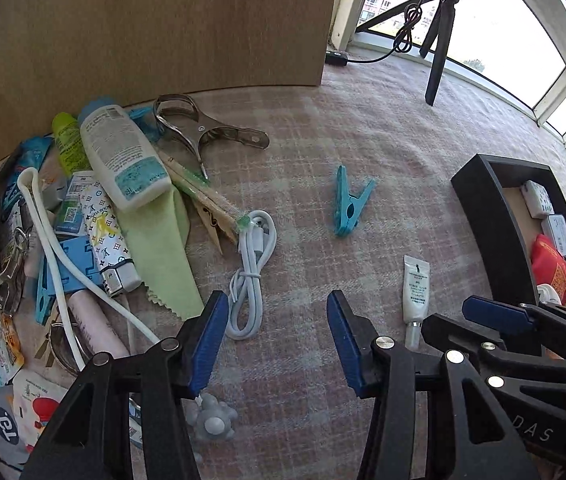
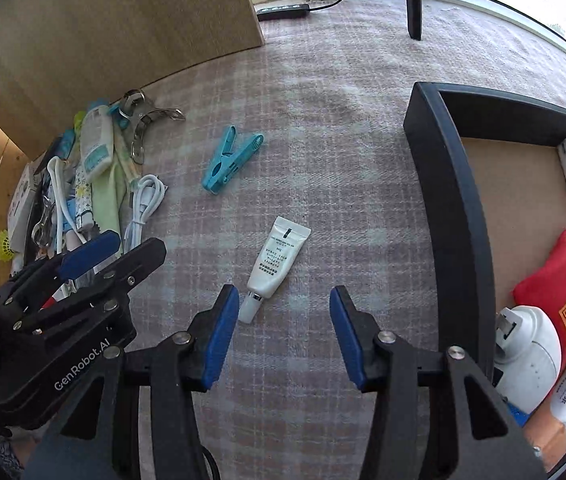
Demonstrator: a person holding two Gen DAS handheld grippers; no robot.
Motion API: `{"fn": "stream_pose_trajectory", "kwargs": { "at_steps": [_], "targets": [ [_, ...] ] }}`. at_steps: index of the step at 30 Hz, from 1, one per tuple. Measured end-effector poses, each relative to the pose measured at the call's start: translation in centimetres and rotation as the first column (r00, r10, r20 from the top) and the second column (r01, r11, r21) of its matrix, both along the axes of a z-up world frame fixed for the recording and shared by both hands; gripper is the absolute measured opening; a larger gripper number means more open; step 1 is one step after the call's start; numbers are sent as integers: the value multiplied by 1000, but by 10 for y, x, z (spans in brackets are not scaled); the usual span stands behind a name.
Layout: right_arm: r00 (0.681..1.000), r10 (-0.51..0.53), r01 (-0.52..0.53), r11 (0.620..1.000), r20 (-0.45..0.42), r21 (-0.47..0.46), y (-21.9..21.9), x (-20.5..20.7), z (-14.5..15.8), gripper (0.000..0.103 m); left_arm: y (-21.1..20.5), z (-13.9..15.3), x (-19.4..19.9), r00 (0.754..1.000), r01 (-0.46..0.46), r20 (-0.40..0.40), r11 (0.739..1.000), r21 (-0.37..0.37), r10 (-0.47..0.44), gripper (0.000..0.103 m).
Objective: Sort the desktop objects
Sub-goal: 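Grasp the white ointment tube with the right tool while the left tool grasps the white cable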
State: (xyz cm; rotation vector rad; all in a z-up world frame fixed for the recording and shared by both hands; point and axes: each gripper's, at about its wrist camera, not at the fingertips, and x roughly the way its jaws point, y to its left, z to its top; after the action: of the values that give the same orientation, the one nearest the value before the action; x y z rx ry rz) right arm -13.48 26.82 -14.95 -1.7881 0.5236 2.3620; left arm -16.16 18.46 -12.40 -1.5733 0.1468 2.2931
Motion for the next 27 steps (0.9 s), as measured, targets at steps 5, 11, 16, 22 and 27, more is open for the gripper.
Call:
{"fn": "stream_pose_trajectory", "kwargs": {
  "at_steps": [5,11,16,22,27],
  "targets": [
    [999,14,-14,1000,29,26,-6,-7,-12,47,1,-8,-10,1000,-4,2,999,-31,4,47],
    [999,42,-44,994,29,102,-15,-10,-12,43,5,-11,-16,1000,-10,-10,999,-50,9,40],
    [997,68,-71,985,23,156,-18,-8,-12,21,5,-11,-16,999,-17,-41,997,-79,14,22],
    [996,86,-87,980,12,181,-18,0,-11,18,1,-9,-14,999,-20,-49,997,-78,16,15],
    [996,93,-92,979,7,181,-20,3,-10,18,0,-8,-9,999,-26,-35,998,-52,24,14]
  ]
}}
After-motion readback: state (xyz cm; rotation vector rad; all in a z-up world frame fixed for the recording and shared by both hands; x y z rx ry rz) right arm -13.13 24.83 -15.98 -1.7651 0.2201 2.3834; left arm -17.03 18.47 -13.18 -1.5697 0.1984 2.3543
